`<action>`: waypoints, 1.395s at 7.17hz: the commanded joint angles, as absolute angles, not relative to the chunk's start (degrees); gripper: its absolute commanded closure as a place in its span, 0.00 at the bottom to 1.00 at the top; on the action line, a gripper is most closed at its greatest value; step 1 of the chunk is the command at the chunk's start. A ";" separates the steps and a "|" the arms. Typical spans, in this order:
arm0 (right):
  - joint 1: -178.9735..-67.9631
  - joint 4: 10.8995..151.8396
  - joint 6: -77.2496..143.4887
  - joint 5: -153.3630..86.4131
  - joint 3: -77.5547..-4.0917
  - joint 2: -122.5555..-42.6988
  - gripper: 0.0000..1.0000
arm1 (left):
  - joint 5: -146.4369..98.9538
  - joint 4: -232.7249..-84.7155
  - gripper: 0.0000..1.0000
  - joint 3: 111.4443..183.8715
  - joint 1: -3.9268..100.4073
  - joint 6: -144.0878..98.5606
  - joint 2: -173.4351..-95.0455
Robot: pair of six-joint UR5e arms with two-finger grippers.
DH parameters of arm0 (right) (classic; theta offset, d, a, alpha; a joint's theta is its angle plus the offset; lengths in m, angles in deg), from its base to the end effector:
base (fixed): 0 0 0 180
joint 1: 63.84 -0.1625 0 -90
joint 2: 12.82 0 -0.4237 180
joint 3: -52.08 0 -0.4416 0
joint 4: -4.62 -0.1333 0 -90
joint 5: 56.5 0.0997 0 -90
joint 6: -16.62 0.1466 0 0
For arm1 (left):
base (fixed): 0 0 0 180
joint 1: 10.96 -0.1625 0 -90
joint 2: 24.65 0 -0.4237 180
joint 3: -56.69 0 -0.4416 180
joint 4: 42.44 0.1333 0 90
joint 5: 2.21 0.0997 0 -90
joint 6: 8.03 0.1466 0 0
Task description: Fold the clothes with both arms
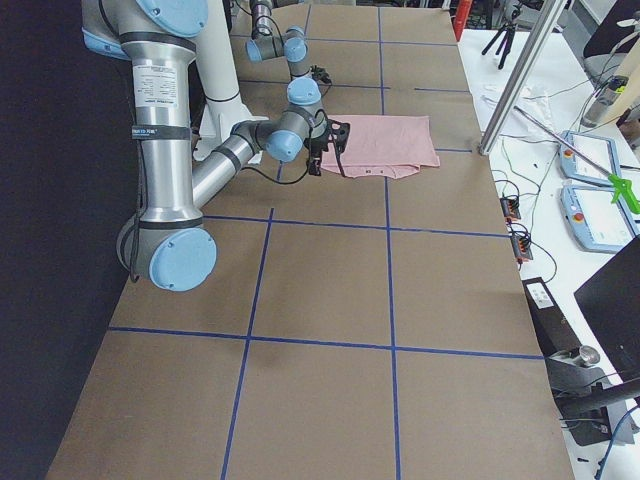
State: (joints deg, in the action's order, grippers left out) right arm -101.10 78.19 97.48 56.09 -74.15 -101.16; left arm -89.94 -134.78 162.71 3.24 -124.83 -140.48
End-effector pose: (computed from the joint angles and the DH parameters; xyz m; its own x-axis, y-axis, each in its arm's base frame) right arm -0.3743 -0.3815 0.3128 0.5077 0.2019 0.8376 -0.2330 0.9681 -0.0922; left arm 0.6320 -0.3034 0.2848 0.4979 -0.5907 -0.6350 0.5561 0.7793 -0.2889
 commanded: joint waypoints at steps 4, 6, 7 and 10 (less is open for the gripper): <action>-101.02 78.45 97.56 56.35 -74.04 -101.15 0.00 | -89.92 -134.46 1.00 168.81 3.55 -123.87 -139.79; -100.14 78.71 104.19 56.18 -71.16 -98.28 0.00 | -89.92 -134.11 1.00 169.45 3.63 -123.79 -139.78; -99.00 78.71 107.90 56.09 -67.83 -94.59 0.00 | -89.92 -134.11 1.00 169.45 3.63 -123.87 -139.78; -94.08 88.23 112.68 51.09 -62.80 -84.41 0.00 | -89.92 -134.11 1.00 169.54 3.55 -123.87 -140.04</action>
State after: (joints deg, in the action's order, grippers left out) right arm -95.85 82.18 111.59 52.95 -64.77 -89.75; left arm -89.90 -134.11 169.47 3.58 -123.85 -139.89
